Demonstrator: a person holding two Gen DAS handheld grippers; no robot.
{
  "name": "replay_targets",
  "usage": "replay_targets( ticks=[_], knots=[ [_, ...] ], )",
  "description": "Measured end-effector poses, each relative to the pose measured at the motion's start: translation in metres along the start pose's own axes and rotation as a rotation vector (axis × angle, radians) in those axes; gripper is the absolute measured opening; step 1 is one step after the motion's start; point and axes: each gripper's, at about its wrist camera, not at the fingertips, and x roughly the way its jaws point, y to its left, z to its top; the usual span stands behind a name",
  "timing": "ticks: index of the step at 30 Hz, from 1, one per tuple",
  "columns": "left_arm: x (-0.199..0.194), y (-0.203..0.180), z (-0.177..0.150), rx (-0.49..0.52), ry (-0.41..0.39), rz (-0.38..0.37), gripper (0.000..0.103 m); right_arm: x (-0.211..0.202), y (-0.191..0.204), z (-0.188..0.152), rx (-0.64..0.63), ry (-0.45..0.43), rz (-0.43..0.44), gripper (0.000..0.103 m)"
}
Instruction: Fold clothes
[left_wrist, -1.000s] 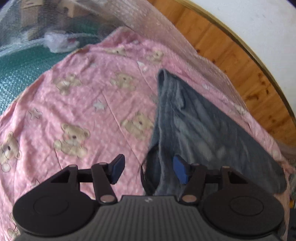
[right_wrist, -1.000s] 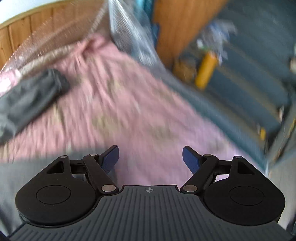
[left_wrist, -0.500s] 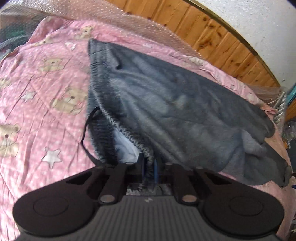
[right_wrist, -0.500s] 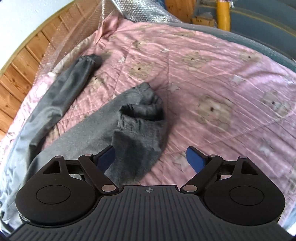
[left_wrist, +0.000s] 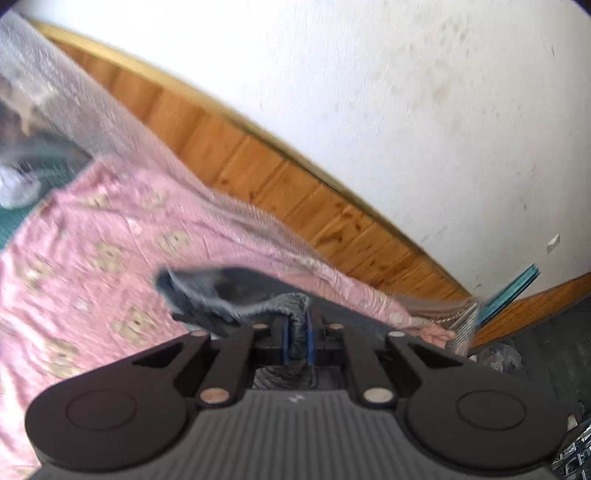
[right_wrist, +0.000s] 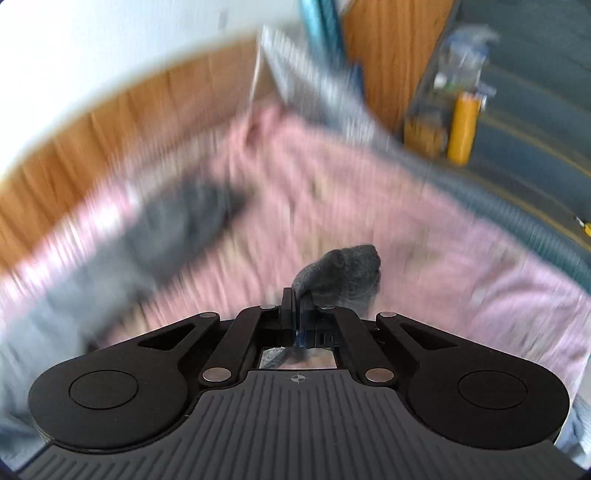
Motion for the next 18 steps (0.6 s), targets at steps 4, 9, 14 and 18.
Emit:
replay_targets(
  ticks=[4, 9, 14, 18],
  knots=[
    [-0.027, 0.015, 0.006, 0.025, 0.09, 0.027, 0.006, -0.028, -0.027, 0.026, 0.05, -0.033, -0.019, 0.0],
    [0.038, 0.082, -0.107, -0.005, 0.439, 0.096, 0.006, 0.008, -0.068, -0.029, 0.011, 0.167, -0.157, 0.0],
    [0.083, 0.143, -0.217, -0.154, 0.572, 0.159, 0.007, 0.03, -0.106, -0.091, 0.043, 0.309, -0.275, 0.0],
    [0.073, 0.144, -0.223, -0.221, 0.425, 0.117, 0.007, 0.029, -0.107, -0.088, 0.036, 0.298, -0.258, 0.001]
  ],
)
